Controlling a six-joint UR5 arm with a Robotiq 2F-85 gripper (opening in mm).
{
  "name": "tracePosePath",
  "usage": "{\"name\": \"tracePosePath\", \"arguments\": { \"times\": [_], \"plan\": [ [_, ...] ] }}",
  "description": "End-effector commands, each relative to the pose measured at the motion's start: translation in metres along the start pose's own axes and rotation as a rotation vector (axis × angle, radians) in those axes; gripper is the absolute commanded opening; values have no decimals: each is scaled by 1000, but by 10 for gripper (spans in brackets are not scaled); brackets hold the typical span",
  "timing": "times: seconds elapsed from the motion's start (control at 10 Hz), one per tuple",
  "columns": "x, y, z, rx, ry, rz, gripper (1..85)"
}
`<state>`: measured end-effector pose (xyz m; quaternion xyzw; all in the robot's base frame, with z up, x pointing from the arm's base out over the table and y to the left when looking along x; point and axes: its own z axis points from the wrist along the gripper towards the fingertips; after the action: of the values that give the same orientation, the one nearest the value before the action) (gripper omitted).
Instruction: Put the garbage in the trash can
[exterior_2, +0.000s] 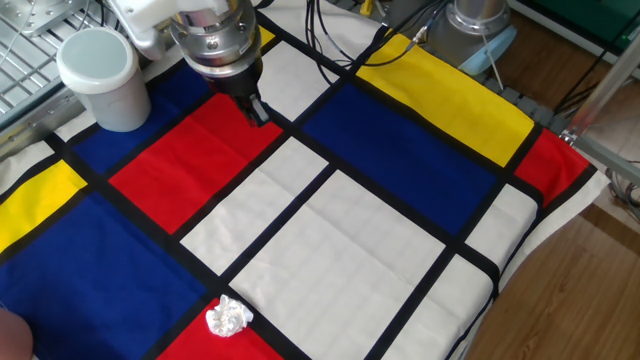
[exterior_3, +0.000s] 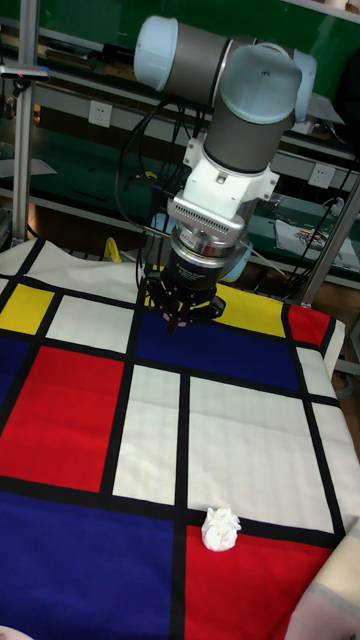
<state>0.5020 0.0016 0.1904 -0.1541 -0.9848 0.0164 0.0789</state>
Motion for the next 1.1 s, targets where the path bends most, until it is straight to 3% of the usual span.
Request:
{"name": "tracePosePath", "arguments": {
  "times": [0.0, 0.3, 0.5, 0.6, 0.7, 1.0],
  "plan": [
    [-2, 7, 0, -22, -7, -5, 10],
    [-7, 18, -1, -65, -27, -24, 10],
    [-10, 44, -1, -136, -31, -41, 60],
    [-21, 48, 4, -124, -59, -86, 157],
    [-33, 61, 9, -139, -88, -106, 210],
    [-46, 84, 14, -168, -124, -144, 227]
  ]
}}
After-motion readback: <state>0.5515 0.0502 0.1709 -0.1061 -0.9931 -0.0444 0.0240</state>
